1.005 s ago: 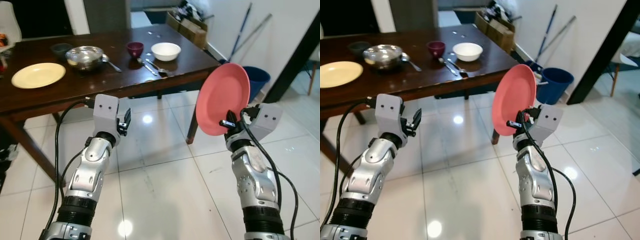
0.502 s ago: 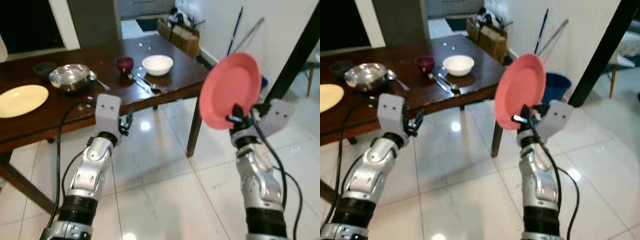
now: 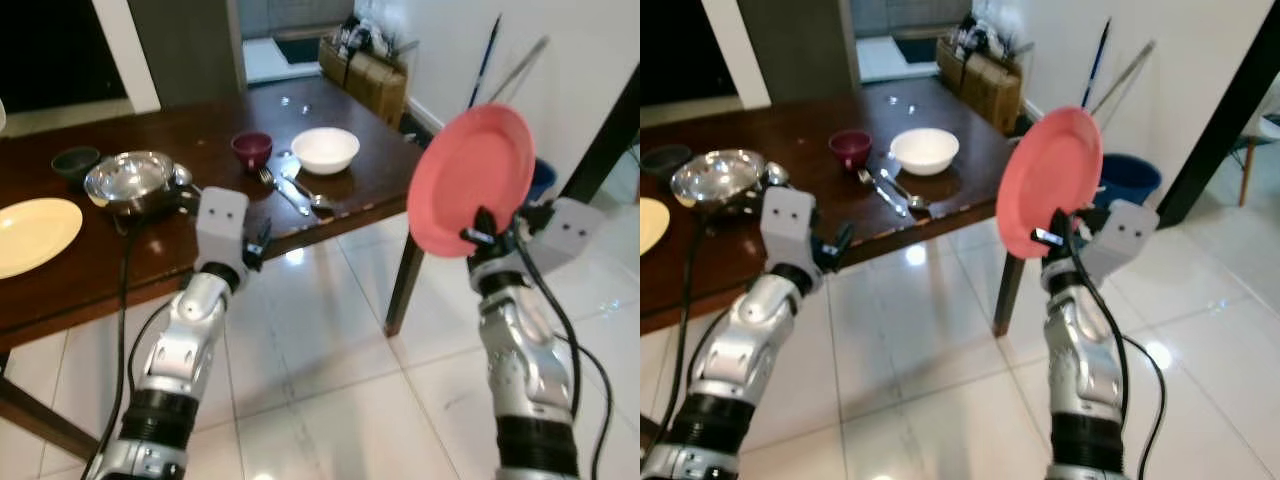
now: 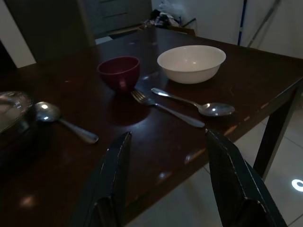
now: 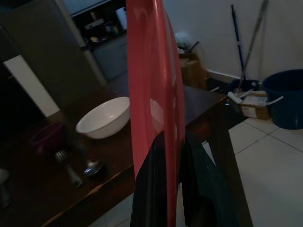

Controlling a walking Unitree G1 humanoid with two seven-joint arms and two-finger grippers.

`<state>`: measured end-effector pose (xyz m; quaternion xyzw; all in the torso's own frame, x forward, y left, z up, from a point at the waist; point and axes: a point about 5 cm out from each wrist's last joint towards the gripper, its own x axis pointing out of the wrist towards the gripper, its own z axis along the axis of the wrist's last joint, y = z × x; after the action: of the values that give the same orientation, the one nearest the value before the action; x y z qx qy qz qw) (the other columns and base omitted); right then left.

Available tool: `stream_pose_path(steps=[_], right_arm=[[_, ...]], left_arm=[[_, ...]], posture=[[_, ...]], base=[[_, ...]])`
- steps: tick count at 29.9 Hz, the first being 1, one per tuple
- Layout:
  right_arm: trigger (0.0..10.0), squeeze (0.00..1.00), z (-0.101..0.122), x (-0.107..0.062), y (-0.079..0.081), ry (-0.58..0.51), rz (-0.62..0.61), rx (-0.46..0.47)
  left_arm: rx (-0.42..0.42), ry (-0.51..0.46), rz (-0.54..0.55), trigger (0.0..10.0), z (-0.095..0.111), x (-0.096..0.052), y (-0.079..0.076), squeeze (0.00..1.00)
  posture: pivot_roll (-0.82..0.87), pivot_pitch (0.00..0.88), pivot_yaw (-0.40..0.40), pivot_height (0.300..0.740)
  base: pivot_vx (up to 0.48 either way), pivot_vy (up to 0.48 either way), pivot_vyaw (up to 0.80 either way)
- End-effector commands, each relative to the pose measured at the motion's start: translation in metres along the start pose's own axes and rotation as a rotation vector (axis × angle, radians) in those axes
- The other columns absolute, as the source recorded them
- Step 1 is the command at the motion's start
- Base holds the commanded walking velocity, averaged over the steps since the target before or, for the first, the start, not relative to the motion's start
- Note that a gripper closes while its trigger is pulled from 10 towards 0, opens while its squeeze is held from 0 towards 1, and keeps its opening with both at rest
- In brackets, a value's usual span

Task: Setting the table

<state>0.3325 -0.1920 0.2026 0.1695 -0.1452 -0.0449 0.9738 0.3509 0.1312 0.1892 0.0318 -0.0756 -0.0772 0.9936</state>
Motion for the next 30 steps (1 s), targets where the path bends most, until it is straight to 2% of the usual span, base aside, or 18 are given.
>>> stream_pose_path(steps=[1, 25, 30], right_arm=[[10.0, 0.0, 0.003, -0.001, -0.007, -0.011, -0.021, -0.001], [10.0, 0.0, 0.003, -0.002, -0.008, -0.011, -0.028, -0.006], [10.0, 0.0, 0.011, -0.004, -0.008, -0.05, -0.007, -0.072]], left_arm=[[-0.006, 0.011, -0.018, 10.0, -0.003, 0.0, -0.005, 0.0], [-0.019, 0.009, -0.052, 10.0, -0.003, -0.002, -0.014, 0.0], [-0.042, 0.0, -0.085, 10.0, -0.002, -0.003, -0.018, 0.0]], posture=[[-0.13, 0.036, 0.111, 0.74], [-0.13, 0.038, 0.112, 0.74], [-0.13, 0.041, 0.113, 0.74]], base=[[0.461, 0.0, 0.0], [0.463, 0.0, 0.0], [0.422, 0.0, 0.0]])
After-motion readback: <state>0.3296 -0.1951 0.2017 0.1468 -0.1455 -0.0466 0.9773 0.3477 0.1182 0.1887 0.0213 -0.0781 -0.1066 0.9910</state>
